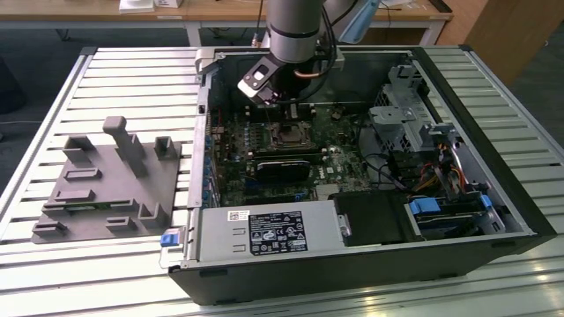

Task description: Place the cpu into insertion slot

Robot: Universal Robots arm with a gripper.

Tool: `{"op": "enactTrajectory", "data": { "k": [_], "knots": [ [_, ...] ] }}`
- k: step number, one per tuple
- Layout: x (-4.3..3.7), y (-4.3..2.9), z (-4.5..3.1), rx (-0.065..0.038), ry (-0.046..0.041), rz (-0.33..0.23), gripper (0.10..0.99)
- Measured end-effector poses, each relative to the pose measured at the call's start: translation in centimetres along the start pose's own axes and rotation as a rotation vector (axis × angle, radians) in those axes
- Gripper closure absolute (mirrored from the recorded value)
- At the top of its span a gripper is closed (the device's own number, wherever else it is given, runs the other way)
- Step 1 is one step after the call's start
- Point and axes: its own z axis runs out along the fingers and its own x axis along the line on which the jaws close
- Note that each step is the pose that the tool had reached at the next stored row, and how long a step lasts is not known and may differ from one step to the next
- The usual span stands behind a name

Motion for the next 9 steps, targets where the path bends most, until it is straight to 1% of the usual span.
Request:
{"op": "enactTrajectory", "data": {
  "k": [4, 9],
  "knots": [
    [0.01, -0.03, 0.27, 0.0, -0.0002, 0.0, 0.98],
    [0.03, -0.29, 0.32, 0.0, 0.0001, -0.001, 0.98]
  ]
}}
